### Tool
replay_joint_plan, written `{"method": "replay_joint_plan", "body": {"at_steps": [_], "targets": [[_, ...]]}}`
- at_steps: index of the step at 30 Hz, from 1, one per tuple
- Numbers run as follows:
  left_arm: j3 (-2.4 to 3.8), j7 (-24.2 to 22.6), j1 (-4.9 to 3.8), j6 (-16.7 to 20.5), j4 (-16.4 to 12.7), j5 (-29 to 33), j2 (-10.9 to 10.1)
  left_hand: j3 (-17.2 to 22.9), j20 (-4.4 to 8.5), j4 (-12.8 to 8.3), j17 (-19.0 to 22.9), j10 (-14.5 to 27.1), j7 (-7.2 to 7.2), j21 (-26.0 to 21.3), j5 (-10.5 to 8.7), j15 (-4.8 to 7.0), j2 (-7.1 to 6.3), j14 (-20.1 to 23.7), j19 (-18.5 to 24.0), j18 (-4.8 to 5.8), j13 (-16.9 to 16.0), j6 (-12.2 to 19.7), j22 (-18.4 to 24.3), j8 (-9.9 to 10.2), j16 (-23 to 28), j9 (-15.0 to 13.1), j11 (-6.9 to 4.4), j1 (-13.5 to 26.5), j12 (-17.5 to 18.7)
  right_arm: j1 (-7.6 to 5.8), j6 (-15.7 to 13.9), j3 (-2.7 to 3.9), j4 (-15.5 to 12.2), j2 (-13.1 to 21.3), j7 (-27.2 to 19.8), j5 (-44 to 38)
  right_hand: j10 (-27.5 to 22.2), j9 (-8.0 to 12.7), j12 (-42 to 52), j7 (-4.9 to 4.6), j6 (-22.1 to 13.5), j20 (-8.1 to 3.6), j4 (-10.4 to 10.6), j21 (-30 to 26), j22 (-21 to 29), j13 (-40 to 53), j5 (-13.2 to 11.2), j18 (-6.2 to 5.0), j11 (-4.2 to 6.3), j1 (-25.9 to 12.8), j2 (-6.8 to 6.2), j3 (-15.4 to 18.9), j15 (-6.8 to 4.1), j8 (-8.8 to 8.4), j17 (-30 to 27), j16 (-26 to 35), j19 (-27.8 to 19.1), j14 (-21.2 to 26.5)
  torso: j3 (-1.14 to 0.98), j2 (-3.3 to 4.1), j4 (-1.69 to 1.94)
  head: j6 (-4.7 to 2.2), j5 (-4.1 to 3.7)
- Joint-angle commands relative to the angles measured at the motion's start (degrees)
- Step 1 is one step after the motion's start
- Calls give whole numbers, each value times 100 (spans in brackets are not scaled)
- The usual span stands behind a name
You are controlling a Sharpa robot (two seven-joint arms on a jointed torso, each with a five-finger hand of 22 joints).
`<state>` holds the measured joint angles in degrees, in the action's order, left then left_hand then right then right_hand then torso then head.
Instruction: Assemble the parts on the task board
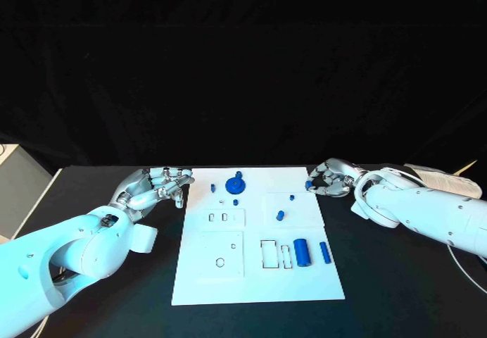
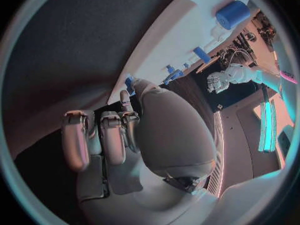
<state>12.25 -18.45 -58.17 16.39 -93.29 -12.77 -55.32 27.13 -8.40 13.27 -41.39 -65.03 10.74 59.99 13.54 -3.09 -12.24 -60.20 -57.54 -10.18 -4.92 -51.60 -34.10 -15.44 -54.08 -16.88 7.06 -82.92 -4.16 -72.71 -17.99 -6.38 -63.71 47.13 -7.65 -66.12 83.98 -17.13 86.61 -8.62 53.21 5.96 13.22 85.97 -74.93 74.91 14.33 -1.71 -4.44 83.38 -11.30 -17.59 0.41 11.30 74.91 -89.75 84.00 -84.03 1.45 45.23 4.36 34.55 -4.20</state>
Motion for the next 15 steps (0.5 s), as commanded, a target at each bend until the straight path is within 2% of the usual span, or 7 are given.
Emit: {"method": "replay_joint_plan", "body": {"at_steps": [1, 6, 9, 12, 15], "targets": [[4, -29, 0, -94, -8, 15, 8, 25, -2, -11, 9, 38, -14, 35, -18, 6, -7, 30, 34, -33, -8, 39, -8, 9, -26, -7, 12, 53, -16, 27, 74, -15, -26, -4, 0, -108, 268, 2, 43, 3, 91, -37, 13, 23, -1074, 1205, 28, 52, 49, -7, 102, -74, -67, 56, 1509, -25, 416, -597, 1, -2, 4, -1, -4], [4, -28, 0, -95, -9, 15, 6, 25, -2, -11, 9, 38, -14, 35, -18, 6, -7, 30, 34, -33, -8, 39, -8, 9, -26, -7, 12, 53, -16, 28, -2, -15, -59, -10, -53, -35, 305, -5, 73, 43, 178, -65, 20, 35, -1090, 1236, 28, 55, 82, -20, 151, -161, -101, 111, 1509, -25, 423, -597, 3, -1, 2, 4, -8], [4, -26, 0, -96, -11, 15, 4, 25, -2, -11, 9, 38, -14, 35, -18, 6, -7, 30, 34, -33, -8, 39, -8, 9, -26, -7, 12, 53, -16, 28, -33, -15, -72, -14, -59, -17, 304, 4, 72, 46, 165, -80, 19, 36, -1092, 1234, -19, 56, 90, -53, 96, -166, -114, 109, 1509, -25, 424, -597, 3, 0, 3, 7, -10], [4, -24, 0, -97, -12, 15, 2, 25, -2, -11, 9, 38, -14, 35, -18, 6, -7, 30, 34, -33, -8, 39, -8, 9, -26, -7, 12, 53, -16, 28, -75, -15, -78, -17, -50, -7, 280, 28, 48, 31, 111, -86, 35, 31, -1088, 1212, -173, 55, 82, -133, -11, -147, -107, 89, 1509, -25, 423, -597, 6, 0, 7, 8, -14], [4, -21, 0, -102, -13, 16, -1, 25, -2, -11, 9, 38, -14, 35, -18, 6, -7, 30, 34, -33, -8, 39, -8, 9, -26, -7, 12, 53, -16, 28, -119, -15, -77, -20, -32, -3, 238, 52, 11, -1, 49, -70, 57, 24, -1082, 1176, -336, 54, 54, -192, -66, -126, -81, 67, 1509, -25, 420, -597, 7, -3, 9, 9, -15]]}}
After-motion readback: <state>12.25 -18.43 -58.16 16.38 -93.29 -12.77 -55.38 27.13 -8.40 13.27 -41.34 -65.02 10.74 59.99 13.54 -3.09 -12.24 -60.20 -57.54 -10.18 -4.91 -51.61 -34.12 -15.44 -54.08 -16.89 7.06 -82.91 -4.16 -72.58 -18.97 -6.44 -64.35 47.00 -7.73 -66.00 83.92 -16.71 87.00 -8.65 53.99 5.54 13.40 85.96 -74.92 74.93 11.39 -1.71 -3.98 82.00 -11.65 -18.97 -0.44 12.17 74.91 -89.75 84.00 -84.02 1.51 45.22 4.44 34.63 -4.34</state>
